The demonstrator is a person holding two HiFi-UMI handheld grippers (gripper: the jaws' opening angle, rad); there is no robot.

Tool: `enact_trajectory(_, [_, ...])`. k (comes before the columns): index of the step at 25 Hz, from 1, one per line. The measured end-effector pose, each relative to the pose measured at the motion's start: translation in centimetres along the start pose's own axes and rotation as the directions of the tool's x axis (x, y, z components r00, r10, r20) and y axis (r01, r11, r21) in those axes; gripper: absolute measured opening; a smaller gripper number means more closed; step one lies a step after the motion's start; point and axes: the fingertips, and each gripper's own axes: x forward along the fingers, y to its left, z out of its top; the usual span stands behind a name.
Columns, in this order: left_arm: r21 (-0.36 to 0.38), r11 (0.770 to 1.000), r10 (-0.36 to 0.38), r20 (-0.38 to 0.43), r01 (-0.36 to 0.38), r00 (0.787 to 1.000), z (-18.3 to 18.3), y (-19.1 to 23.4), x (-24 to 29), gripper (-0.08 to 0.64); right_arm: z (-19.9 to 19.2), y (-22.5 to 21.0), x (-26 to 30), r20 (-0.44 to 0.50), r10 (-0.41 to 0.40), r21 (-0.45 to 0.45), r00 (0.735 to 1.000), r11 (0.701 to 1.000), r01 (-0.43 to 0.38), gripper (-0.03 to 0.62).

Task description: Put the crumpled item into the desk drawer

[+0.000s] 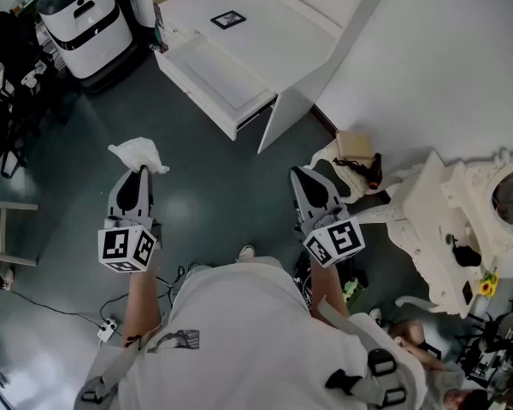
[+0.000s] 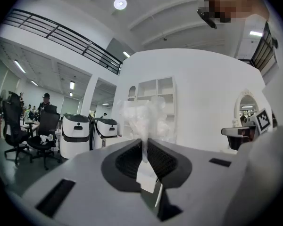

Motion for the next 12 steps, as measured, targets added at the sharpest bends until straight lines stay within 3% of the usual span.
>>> enact_trajectory(12, [0.012,0.999,0.052,-0.020,-0.051,0.998,-0.4,0.1,0.4,0.044,-0.8,-1.5,1.5,-0.006,0.047,0.019,0.999,0.999,-0.047,0.009])
